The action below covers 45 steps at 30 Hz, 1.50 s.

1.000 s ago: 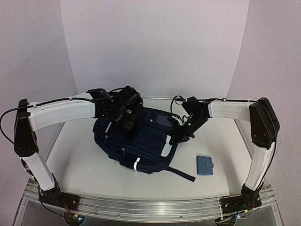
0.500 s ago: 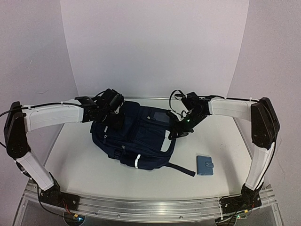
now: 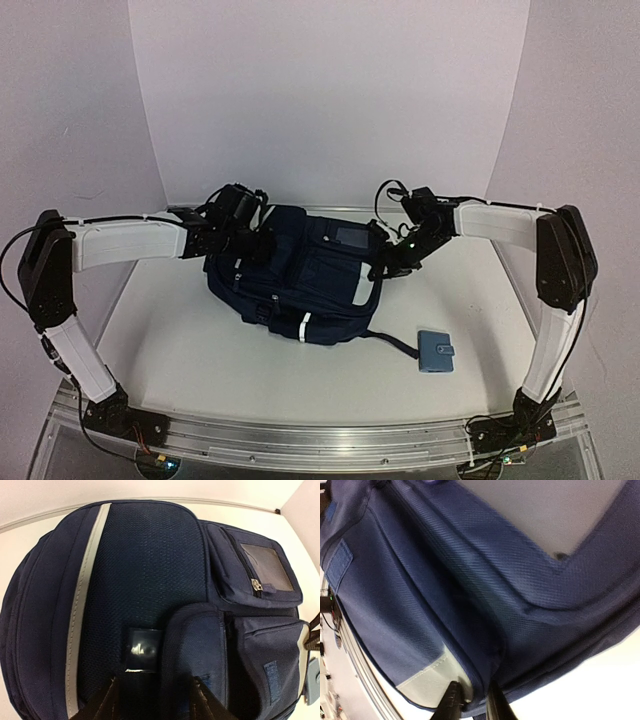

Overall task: Pack the student bag
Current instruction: Adjust the student bag at the center of the board, then pick up the personal item from the center of the board.

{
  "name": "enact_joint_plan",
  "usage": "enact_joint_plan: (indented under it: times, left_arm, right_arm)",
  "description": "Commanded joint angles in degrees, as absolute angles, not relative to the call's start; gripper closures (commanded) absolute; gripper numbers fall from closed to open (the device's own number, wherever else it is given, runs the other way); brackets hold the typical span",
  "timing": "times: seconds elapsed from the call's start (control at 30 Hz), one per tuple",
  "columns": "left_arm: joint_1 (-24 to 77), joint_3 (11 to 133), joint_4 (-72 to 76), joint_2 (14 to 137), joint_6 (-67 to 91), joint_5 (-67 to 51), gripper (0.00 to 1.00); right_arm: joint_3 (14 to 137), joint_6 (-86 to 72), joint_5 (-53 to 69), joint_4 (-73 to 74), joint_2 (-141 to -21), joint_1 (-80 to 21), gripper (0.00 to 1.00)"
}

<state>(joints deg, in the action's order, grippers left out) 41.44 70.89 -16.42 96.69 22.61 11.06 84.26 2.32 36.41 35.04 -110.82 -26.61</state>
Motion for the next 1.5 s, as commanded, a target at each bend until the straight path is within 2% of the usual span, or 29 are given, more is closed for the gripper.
enact_joint_plan:
  times: [0.0, 0.07, 0.23, 0.3, 0.6, 0.87, 1.27, 1.47]
  left_arm:
    - [38.7, 68.1, -30.9, 98.0, 23.3, 12.1, 0.46]
    - [38.7, 68.6, -31.7, 96.4, 23.5, 11.7, 0.4]
    - [38.7, 69.6, -32.2, 91.8, 23.7, 9.3, 0.33]
    - [39.0, 69.9, -31.9, 89.5, 23.5, 7.1, 0.3]
    - [43.0, 72.7, -32.1, 84.4, 20.7, 1.8, 0.18]
    - [48.3, 76.5, -34.5, 87.0, 18.6, 5.3, 0.14]
    - [49.3, 76.6, -33.8, 84.2, 18.9, 4.7, 0.1]
    - [49.9, 76.6, -33.4, 84.2, 19.4, 4.3, 0.07]
  right_arm:
    - [83.2, 5.4, 33.4, 41.0, -106.6, -24.5, 0.65]
    - [82.8, 6.9, 33.2, 42.1, -104.7, -24.6, 0.5]
    - [81.6, 11.7, 31.5, 46.1, -100.7, -24.6, 0.35]
    - [80.4, 14.2, 30.0, 48.4, -99.5, -24.6, 0.32]
    - [71.0, 24.9, 20.0, 54.3, -96.9, -24.4, 0.27]
    - [66.1, 32.6, 14.2, 54.7, -99.3, -24.1, 0.27]
    - [64.3, 37.6, 13.7, 54.0, -106.0, -24.1, 0.28]
    - [63.9, 39.6, 14.0, 53.3, -109.3, -24.1, 0.2]
